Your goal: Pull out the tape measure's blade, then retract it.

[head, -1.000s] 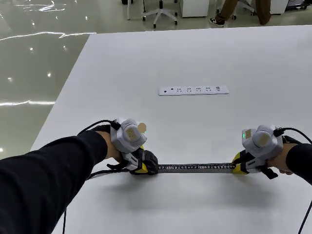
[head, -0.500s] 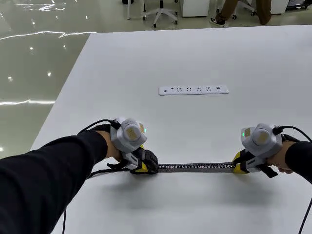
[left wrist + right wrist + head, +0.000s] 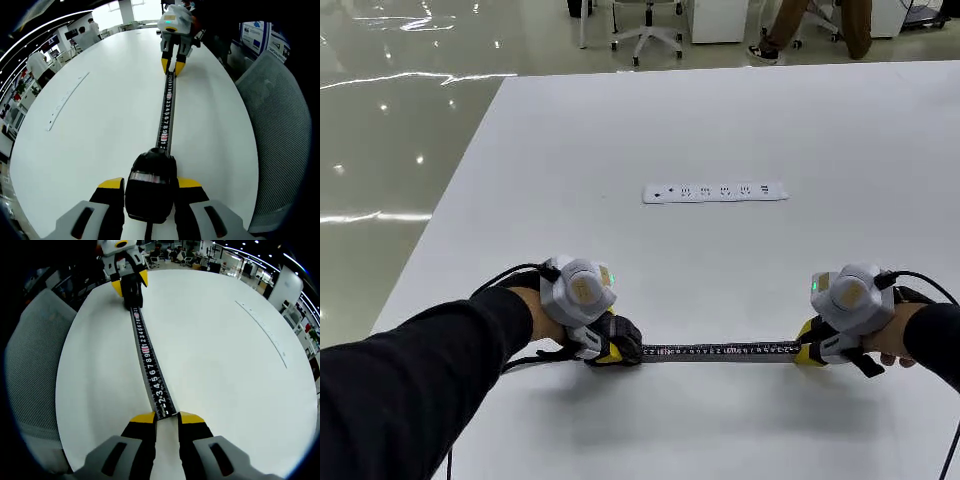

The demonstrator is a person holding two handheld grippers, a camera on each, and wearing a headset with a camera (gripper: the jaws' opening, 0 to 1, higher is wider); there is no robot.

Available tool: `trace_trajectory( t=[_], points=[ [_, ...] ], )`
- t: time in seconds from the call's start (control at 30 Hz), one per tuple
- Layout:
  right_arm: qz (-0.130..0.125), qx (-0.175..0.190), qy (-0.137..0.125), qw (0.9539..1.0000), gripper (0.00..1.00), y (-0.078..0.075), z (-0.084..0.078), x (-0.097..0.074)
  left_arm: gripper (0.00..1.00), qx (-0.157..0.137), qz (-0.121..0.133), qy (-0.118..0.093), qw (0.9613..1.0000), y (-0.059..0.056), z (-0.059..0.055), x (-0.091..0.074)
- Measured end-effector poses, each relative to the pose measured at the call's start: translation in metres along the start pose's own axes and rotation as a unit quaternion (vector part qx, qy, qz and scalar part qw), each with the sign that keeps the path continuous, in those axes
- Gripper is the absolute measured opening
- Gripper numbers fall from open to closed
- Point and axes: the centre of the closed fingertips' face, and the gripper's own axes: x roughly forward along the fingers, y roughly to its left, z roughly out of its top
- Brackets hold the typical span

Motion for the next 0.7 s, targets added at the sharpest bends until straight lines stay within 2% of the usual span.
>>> trace_trajectory(
  t=[0.03,0.07,0.1,0.13,0.17,0.2,0.23,0.27,0.3,0.33,0.4,0.43,0.5,0.53,0.57,0.6,0.63,0.7],
  points=[
    [-0.012,0.004,-0.005,0.9999,0.13,-0.002,0.000,-0.001,0.36,-0.005,0.008,-0.008,0.9999,0.001,0.000,-0.001],
    [-0.025,0.008,-0.008,0.9996,0.15,-0.003,-0.001,-0.002,0.38,-0.020,0.024,-0.024,0.9992,0.005,0.000,-0.003],
    [-0.032,0.019,-0.016,0.9992,0.17,-0.004,0.000,-0.003,0.40,-0.034,0.030,-0.031,0.9985,0.005,-0.001,-0.005],
    [-0.037,0.032,-0.032,0.9983,0.19,-0.002,0.002,-0.004,0.40,-0.060,0.029,-0.041,0.9969,0.001,-0.003,-0.009],
    [-0.045,0.039,-0.048,0.9971,0.21,0.000,0.004,-0.008,0.40,-0.094,0.035,-0.059,0.9932,0.000,-0.005,-0.014],
    [-0.053,0.043,-0.055,0.9961,0.22,0.001,0.004,-0.011,0.42,-0.111,0.045,-0.073,0.9901,0.001,-0.008,-0.018],
    [-0.068,0.056,-0.071,0.9936,0.23,0.003,0.004,-0.016,0.45,-0.137,0.058,-0.085,0.9853,0.000,-0.016,-0.023],
    [-0.073,0.067,-0.080,0.9919,0.25,0.004,0.003,-0.019,0.49,-0.151,0.061,-0.088,0.9827,-0.002,-0.022,-0.025],
    [-0.076,0.079,-0.089,0.9900,0.27,0.006,0.001,-0.021,0.56,-0.175,0.063,-0.095,0.9781,-0.006,-0.028,-0.028],
    [-0.077,0.105,-0.104,0.9860,0.28,0.011,-0.002,-0.024,0.60,-0.204,0.064,-0.106,0.9711,-0.010,-0.035,-0.032],
    [-0.078,0.140,-0.111,0.9807,0.32,0.020,-0.012,-0.029,0.64,-0.254,0.061,-0.113,0.9587,-0.020,-0.048,-0.038],
    [-0.082,0.133,-0.109,0.9817,0.34,0.023,-0.017,-0.031,0.66,-0.263,0.062,-0.120,0.9552,-0.023,-0.051,-0.040],
    [-0.095,0.139,-0.114,0.9792,0.40,0.032,-0.024,-0.037,0.74,-0.276,0.081,-0.143,0.9469,-0.024,-0.055,-0.048],
    [-0.101,0.147,-0.119,0.9767,0.43,0.035,-0.026,-0.040,0.78,-0.288,0.084,-0.157,0.9410,-0.026,-0.054,-0.052],
    [-0.103,0.152,-0.123,0.9753,0.47,0.040,-0.028,-0.044,0.82,-0.302,0.089,-0.176,0.9327,-0.028,-0.053,-0.058],
    [-0.109,0.153,-0.124,0.9743,0.50,0.043,-0.030,-0.048,0.86,-0.309,0.092,-0.183,0.9287,-0.029,-0.054,-0.062],
    [-0.119,0.153,-0.125,0.9730,0.53,0.044,-0.033,-0.052,0.88,-0.313,0.091,-0.186,0.9270,-0.032,-0.057,-0.065],
    [-0.138,0.165,-0.135,0.9671,0.61,0.048,-0.036,-0.064,0.94,-0.319,0.094,-0.186,0.9244,-0.039,-0.067,-0.070]
  ],
)
